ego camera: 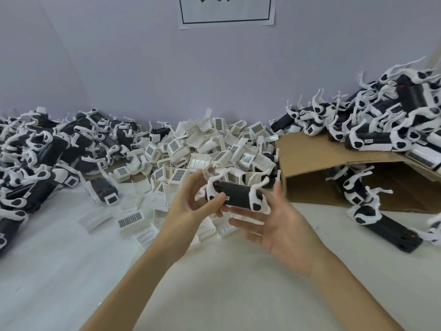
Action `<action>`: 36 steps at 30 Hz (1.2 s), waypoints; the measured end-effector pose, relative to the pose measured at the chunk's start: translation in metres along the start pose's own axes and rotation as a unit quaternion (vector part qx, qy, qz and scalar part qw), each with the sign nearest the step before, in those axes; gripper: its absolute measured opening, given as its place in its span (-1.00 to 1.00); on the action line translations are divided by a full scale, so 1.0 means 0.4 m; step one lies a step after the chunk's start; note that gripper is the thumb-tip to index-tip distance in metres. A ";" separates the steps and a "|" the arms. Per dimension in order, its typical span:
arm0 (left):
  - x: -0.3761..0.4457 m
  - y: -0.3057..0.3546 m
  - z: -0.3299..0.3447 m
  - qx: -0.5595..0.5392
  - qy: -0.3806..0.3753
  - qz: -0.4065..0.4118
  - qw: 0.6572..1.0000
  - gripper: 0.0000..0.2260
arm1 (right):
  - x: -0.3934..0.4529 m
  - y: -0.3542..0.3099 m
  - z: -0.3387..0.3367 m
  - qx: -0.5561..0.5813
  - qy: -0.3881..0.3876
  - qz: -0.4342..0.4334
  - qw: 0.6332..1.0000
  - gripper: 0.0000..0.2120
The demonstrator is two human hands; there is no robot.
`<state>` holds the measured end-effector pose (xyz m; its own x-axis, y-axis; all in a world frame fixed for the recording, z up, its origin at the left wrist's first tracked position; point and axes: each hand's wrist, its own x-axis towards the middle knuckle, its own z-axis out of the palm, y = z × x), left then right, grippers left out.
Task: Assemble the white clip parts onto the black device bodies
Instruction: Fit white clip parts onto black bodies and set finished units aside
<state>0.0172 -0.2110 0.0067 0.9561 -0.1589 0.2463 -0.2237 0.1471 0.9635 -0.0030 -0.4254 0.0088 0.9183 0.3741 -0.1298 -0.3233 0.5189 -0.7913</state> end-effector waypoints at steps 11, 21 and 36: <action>0.003 -0.006 -0.029 0.037 -0.222 0.015 0.974 -0.22 | -0.011 -0.029 -0.023 0.001 0.037 0.068 0.997 -0.58; 0.021 -0.007 -0.027 -0.175 -0.114 -0.091 0.974 -0.64 | 0.004 -0.024 -0.029 -0.101 0.079 -0.149 0.981 -0.39; -0.005 -0.012 0.006 0.092 0.012 -0.002 0.996 -0.81 | 0.009 0.003 -0.027 -0.157 0.049 -0.162 0.973 -0.42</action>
<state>0.0160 -0.2137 0.0020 0.9608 -0.1359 0.2415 -0.2483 -0.0354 0.9680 0.0025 -0.4318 0.0008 0.9826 0.1470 0.1134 0.0592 0.3310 -0.9418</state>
